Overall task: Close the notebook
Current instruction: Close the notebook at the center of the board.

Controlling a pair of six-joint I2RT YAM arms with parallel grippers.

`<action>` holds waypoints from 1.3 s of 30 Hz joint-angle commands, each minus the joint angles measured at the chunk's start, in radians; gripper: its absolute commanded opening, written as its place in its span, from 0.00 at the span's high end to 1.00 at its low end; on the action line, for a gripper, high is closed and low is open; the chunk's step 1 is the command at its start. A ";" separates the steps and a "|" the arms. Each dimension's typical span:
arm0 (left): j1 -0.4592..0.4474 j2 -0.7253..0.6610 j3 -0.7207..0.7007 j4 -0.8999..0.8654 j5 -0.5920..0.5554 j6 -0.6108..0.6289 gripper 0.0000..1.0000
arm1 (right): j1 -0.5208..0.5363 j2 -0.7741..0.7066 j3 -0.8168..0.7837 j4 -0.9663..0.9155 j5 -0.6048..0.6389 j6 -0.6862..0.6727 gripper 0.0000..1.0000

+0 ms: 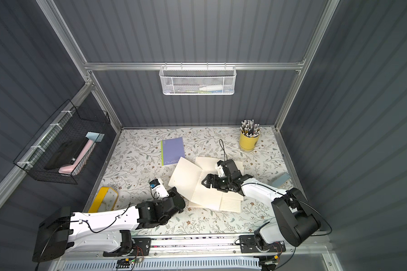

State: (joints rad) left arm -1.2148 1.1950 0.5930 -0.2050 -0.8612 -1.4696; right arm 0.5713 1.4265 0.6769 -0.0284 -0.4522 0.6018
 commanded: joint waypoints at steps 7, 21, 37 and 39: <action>-0.027 0.068 0.089 0.046 0.017 0.210 1.00 | 0.024 0.079 -0.041 0.112 -0.004 0.023 0.08; -0.051 0.109 0.067 0.452 0.280 0.706 0.72 | 0.024 0.091 -0.098 0.157 0.003 0.032 0.08; -0.049 0.129 0.078 0.598 0.486 0.888 0.60 | 0.018 -0.053 -0.102 0.033 0.079 0.006 0.08; -0.046 0.150 0.077 0.643 0.536 0.900 0.60 | 0.016 -0.059 -0.087 0.017 0.082 0.002 0.08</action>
State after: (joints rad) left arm -1.2610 1.3190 0.6727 0.3515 -0.4088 -0.6231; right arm 0.5903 1.3815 0.5728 0.0502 -0.3996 0.6216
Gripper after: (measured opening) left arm 0.396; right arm 0.920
